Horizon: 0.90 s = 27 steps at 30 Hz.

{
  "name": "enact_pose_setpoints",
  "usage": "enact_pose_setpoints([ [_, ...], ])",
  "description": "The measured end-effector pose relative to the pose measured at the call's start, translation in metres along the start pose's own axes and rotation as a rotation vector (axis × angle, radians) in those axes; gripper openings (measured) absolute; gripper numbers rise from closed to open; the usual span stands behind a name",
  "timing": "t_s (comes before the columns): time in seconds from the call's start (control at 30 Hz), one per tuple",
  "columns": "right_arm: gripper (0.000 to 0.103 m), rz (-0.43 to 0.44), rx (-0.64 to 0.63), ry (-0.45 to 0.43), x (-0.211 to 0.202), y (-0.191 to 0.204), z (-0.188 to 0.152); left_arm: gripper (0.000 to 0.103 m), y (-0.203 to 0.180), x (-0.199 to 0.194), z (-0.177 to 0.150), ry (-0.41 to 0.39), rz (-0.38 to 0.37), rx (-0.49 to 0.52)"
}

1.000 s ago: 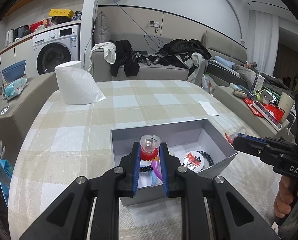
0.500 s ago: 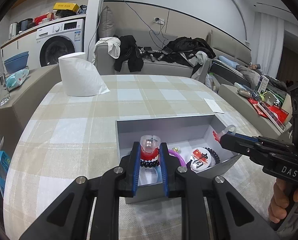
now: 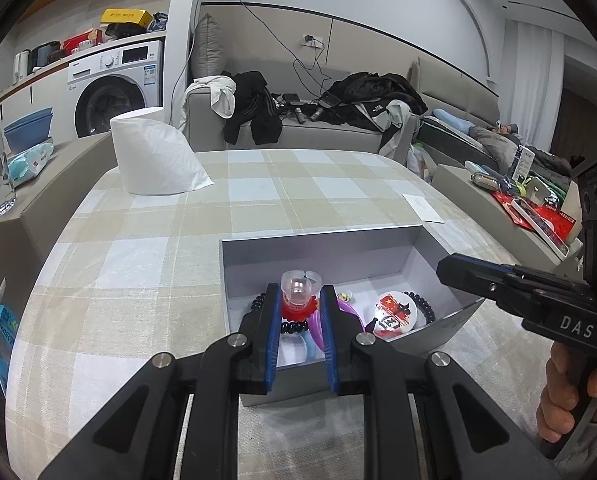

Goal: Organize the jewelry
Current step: 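Open both tools to release the charms and lift away from the box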

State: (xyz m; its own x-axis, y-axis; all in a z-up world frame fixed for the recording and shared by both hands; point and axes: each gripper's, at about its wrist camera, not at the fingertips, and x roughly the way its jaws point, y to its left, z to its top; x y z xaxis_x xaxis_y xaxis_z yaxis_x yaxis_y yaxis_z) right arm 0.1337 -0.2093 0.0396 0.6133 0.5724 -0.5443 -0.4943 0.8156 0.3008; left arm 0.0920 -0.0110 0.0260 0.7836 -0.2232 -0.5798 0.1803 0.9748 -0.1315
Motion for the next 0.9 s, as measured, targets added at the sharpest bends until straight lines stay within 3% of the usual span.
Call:
enact_pose_setpoints([
  [0.07, 0.021, 0.003, -0.010, -0.010, -0.003, 0.001, 0.000, 0.015, -0.001, -0.001, 0.000, -0.004, 0.002, 0.005],
  [0.17, 0.041, -0.002, -0.025, -0.027, -0.010, 0.003, 0.000, 0.020, -0.003, -0.004, 0.001, -0.006, 0.003, 0.011],
  [0.23, 0.059, -0.005, -0.029, -0.039, -0.016, 0.003, -0.002, 0.033, -0.004, -0.006, 0.001, -0.004, 0.005, 0.016],
  [0.3, 0.077, -0.009, -0.034, -0.043, -0.020, 0.003, -0.003, 0.063, -0.005, -0.010, 0.001, -0.002, -0.002, 0.014],
  [0.43, 0.098, -0.029, -0.045, -0.052, -0.032, 0.003, -0.008, 0.079, -0.006, -0.019, -0.003, -0.014, -0.024, 0.002],
  [0.57, 0.103, -0.069, -0.083, -0.039, -0.038, 0.005, -0.017, 0.102, -0.010, -0.027, -0.009, -0.031, -0.022, 0.020],
  [0.73, 0.103, -0.110, -0.088, 0.009, -0.032, 0.002, -0.027, 0.102, -0.013, -0.030, -0.022, -0.018, -0.004, 0.038],
  [0.9, 0.103, -0.063, -0.076, 0.048, -0.030, -0.002, -0.036, 0.102, -0.009, -0.023, -0.029, 0.018, 0.013, 0.037],
])
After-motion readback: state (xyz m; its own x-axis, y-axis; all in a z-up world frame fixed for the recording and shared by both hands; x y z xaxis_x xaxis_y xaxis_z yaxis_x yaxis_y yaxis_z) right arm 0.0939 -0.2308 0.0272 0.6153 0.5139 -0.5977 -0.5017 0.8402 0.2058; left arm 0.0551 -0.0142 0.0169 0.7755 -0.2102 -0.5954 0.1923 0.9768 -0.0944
